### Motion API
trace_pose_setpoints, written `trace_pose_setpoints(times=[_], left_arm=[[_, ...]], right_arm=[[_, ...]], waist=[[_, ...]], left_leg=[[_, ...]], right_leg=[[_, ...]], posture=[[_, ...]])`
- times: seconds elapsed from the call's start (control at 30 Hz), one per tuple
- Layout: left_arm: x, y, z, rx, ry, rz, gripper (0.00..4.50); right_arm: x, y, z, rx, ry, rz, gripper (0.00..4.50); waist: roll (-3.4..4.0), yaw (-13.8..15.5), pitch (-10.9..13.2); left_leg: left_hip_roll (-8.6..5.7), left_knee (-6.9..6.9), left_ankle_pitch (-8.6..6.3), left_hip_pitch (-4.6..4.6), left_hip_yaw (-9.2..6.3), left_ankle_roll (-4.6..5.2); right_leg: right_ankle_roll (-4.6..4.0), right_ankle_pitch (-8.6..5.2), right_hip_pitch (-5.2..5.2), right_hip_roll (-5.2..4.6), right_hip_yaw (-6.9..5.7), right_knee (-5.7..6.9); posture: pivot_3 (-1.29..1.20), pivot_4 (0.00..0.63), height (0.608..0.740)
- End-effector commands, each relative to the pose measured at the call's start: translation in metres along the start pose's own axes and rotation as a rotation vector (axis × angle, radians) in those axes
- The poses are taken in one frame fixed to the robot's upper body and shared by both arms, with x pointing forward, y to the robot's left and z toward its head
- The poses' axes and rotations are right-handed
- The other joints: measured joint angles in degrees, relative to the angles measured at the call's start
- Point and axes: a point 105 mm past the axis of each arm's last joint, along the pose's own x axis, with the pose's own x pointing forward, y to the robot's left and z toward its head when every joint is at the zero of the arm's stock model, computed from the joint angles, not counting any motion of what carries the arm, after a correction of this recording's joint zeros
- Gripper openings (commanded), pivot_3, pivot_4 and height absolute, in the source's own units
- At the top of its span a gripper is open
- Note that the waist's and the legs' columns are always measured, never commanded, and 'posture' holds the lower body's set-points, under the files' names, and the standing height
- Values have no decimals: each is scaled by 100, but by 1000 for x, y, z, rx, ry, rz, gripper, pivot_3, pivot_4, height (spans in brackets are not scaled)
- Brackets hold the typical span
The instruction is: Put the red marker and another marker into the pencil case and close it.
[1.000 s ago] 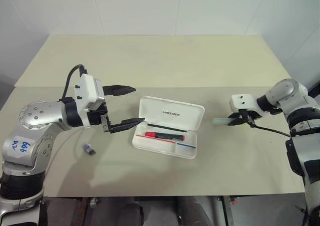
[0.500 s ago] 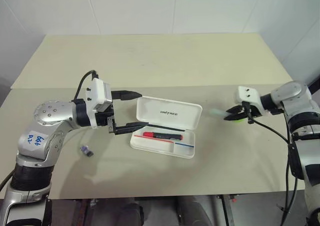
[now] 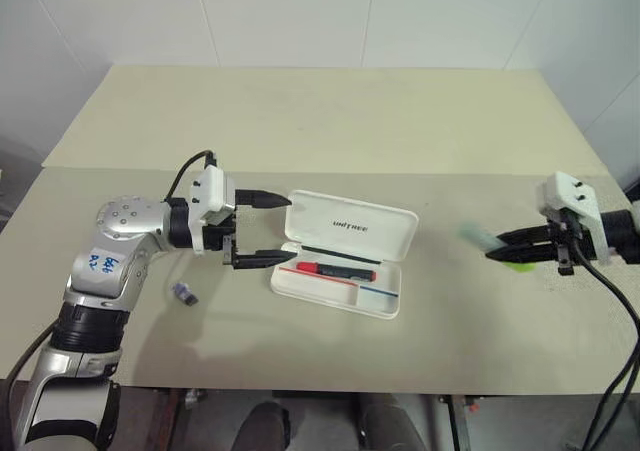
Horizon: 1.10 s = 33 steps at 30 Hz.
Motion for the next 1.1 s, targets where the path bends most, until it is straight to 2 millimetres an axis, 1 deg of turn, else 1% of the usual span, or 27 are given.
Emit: trace_pose_setpoints(times=[0.03, 0.2, 0.33, 0.47, 0.57, 0.63, 0.7, 0.83, 1.03, 1.1], left_arm=[[0, 3, 6, 47, -6, -16, 4500], [-1, 4, 4, 46, -3, -28, 4500], [-4, 4, 3, 50, 6, -36, 4500], [-13, 3, 0, 58, 37, -32, 4500], [-18, 2, -2, 61, 53, -21, 4500], [-20, 2, -3, 60, 58, -15, 4500], [-20, 1, -3, 58, 57, -12, 4500], [-27, -4, -6, 35, 73, 8, 4500], [-31, -9, -7, 21, 93, 18, 4500], [-31, -10, -7, 18, 94, 21, 4500]], right_arm=[[-7, 16, 32, 8, -94, -46, 441], [8, 42, 54, 69, -196, -6, 441], [30, 58, 57, 65, -189, 42, 441], [60, 62, 57, 54, -175, 70, 441], [76, 65, 57, 38, -169, 97, 441], [83, 66, 57, 28, -163, 109, 441], [86, 66, 58, 19, -164, 119, 441], [109, 64, 61, -34, -141, 165, 441], [133, 61, 66, -70, -105, 224, 441], [137, 60, 67, -74, -99, 237, 441]], waist=[[0, 25, 0], [-2, 54, 1], [-2, 53, 1], [-4, 31, 2], [-4, 41, 2], [-4, 43, 2], [-4, 44, 2], [-4, 20, 2], [-6, 32, 3], [-6, 33, 3]], left_leg=[[-2, 0, 2, 0, -1, 3], [-3, 0, 6, 0, -9, 6], [-4, -1, 4, -8, -14, 9], [-3, -5, 2, -12, -12, 13], [-2, -9, 2, -18, -13, 13], [-2, -9, 2, -23, -14, 13], [-1, -9, 1, -25, -16, 14], [0, -8, 0, -31, -22, 16], [2, -9, 1, -35, -25, 14], [2, -9, 1, -40, -25, 14]], right_leg=[[2, 1, 1, -2, 0, 1], [2, 4, 5, -4, -4, -1], [5, 5, 4, -8, -7, -15], [9, 7, 3, -8, -7, -30], [9, 7, -3, -9, -9, -33], [9, 8, -7, -11, -10, -35], [9, 7, -6, -14, -12, -38], [9, 7, -7, -17, -19, -43], [8, 7, -17, -14, -23, -39], [8, 7, -19, -17, -23, -40]], posture=[[0, 150, 740], [0, 150, 740], [0, 150, 740], [0, 150, 740], [0, 150, 740], [0, 150, 740], [0, 150, 740], [0, 150, 740], [0, 150, 740], [0, 150, 740]])
